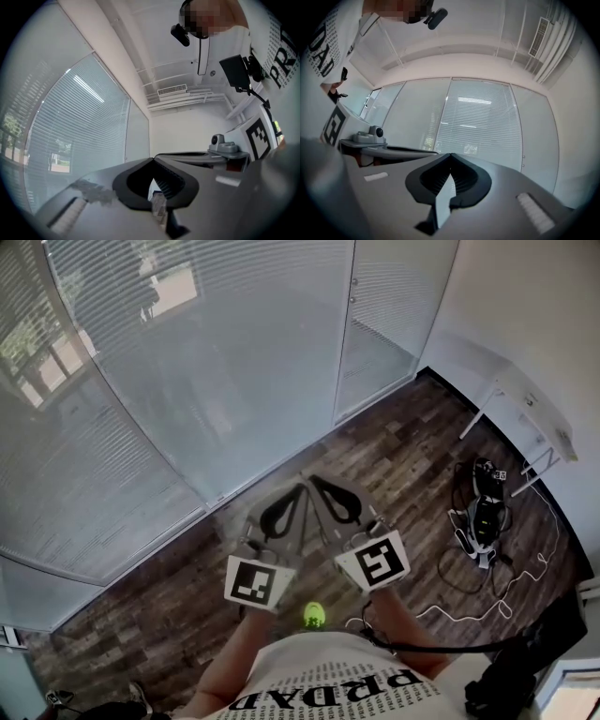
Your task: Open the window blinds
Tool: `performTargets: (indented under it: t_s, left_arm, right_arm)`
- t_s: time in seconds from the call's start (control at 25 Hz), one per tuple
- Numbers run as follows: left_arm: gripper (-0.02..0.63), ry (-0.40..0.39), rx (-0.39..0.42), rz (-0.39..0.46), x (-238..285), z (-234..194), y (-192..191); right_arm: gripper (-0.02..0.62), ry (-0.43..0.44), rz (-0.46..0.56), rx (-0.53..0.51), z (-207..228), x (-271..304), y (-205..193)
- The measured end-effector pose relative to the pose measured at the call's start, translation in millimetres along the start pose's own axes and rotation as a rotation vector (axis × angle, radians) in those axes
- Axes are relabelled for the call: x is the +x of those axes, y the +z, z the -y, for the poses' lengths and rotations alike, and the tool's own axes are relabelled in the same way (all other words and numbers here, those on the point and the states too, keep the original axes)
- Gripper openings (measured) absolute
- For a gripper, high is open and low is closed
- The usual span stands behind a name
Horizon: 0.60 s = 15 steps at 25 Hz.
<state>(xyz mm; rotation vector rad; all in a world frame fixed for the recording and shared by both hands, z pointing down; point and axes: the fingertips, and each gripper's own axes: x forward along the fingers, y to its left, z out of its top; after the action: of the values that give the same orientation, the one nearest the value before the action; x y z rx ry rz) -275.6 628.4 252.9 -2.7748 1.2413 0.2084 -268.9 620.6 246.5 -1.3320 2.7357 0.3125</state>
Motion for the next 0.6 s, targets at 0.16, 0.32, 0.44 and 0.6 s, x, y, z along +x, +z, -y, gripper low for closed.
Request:
performTargets:
  t_s: [0.16,0.32,0.44,0.6]
  left_arm:
    - [-0.009,0.002,0.015,0.005,17,-1,-13]
    - [-0.009,0.022,0.011,0.009,35,-14,-10]
    - [-0.009,0.036,0.002,0.008,47,-29,-12]
    - [-0.009,0.033,-0.033,0.01,59,-47,-21]
  right_arm:
    - [0.006,-0.007,0.015,0.011,17,3,-12]
    - [0.006,0.003,0.019,0.01,31,18,-12]
    - [0.006,0.013,0.01,0.012,40,33,-15]
    - [0.006,0.021,-0.011,-0.019,48,52,-26]
